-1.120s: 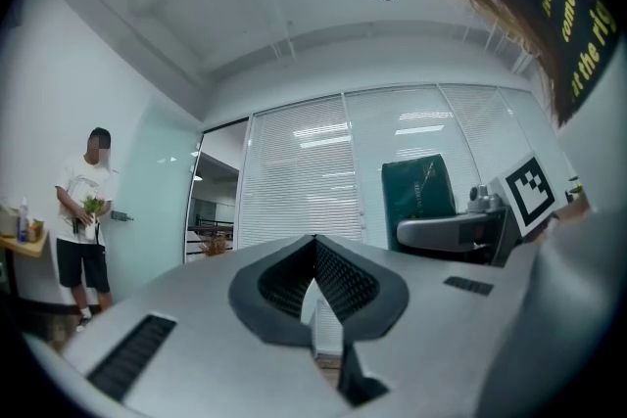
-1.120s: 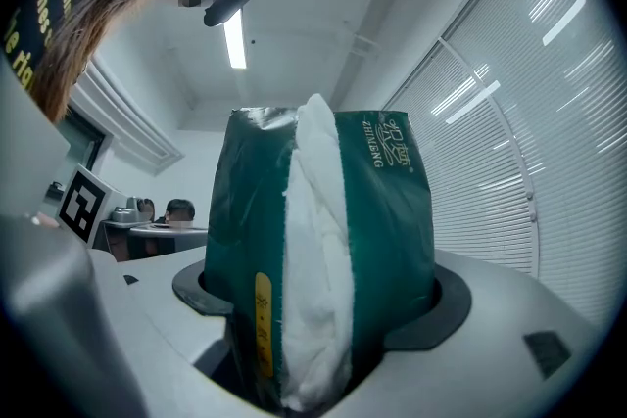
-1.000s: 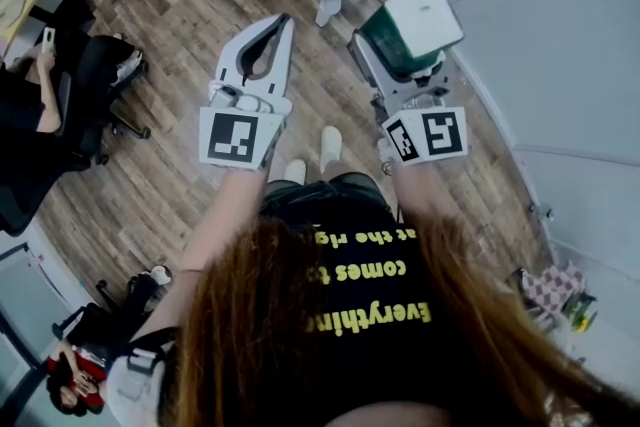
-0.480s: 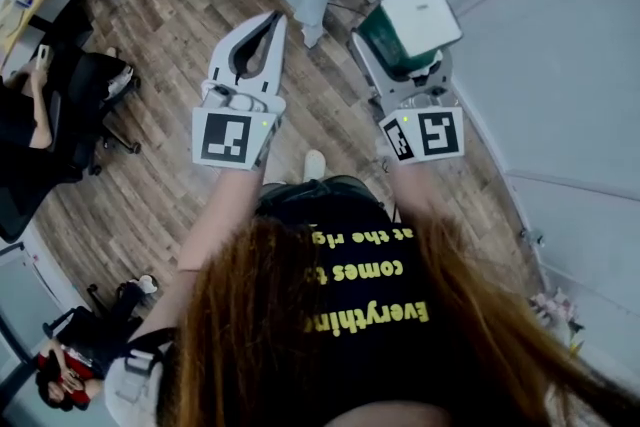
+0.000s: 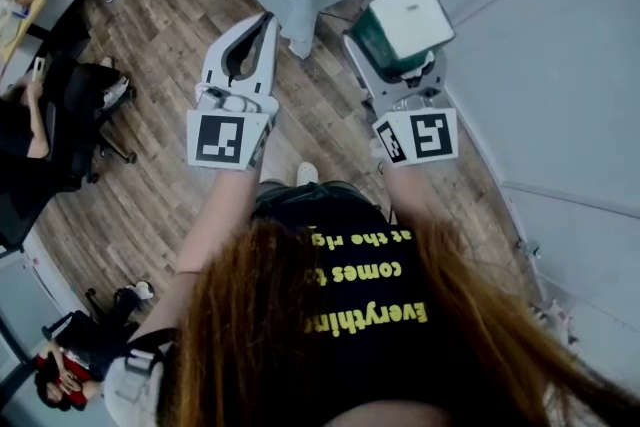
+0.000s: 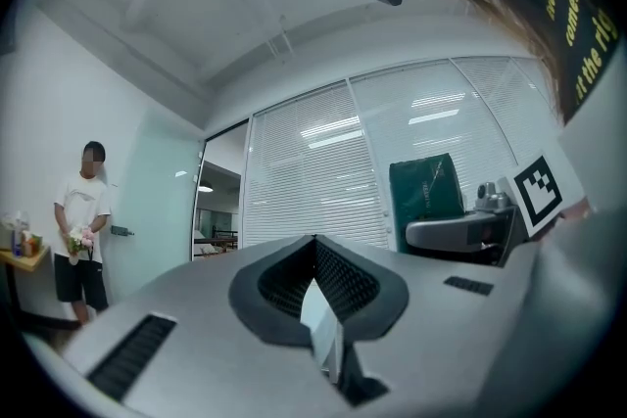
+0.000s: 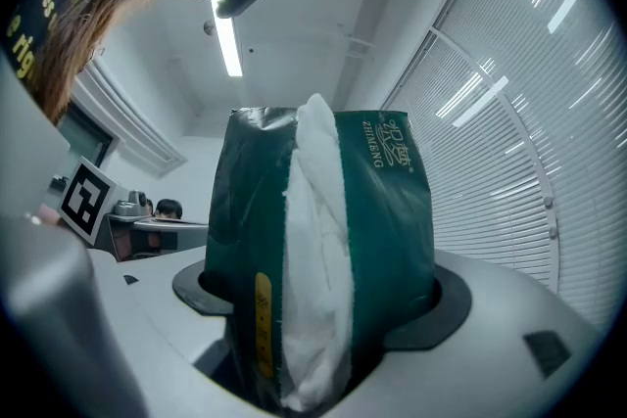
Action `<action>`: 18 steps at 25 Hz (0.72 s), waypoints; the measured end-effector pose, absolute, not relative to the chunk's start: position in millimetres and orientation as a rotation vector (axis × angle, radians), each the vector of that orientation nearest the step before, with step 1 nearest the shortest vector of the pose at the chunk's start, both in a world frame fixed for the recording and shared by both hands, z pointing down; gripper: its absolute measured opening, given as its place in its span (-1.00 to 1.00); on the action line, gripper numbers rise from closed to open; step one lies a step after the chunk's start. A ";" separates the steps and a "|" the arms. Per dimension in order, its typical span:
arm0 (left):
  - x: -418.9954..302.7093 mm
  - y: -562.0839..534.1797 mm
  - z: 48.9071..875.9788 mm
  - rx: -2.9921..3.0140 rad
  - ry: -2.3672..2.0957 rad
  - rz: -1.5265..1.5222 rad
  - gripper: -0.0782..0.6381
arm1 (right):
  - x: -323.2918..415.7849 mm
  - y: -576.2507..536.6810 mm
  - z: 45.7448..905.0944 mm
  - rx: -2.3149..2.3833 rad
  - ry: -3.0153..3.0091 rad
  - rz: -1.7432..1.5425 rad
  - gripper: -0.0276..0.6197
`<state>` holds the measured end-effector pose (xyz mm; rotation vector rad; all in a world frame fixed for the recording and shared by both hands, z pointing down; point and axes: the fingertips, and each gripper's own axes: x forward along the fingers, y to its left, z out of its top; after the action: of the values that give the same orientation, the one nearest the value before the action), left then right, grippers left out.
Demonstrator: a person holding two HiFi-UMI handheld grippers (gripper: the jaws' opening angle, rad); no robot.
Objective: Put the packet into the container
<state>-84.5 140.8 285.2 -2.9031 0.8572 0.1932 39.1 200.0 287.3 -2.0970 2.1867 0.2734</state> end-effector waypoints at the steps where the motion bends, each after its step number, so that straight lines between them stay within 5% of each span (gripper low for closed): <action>1: -81.8 138.9 284.7 -2.901 0.867 0.187 -0.78 | 42.1 199.0 287.0 -2.096 2.187 0.274 0.38; 18: -64.1 106.9 290.8 -2.887 0.852 0.157 -0.78 | 59.9 170.0 299.1 -2.108 2.171 0.229 0.38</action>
<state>-64.1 106.9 290.8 -2.8870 0.8520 0.1573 59.9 170.0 299.1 -2.1081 2.1715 0.2289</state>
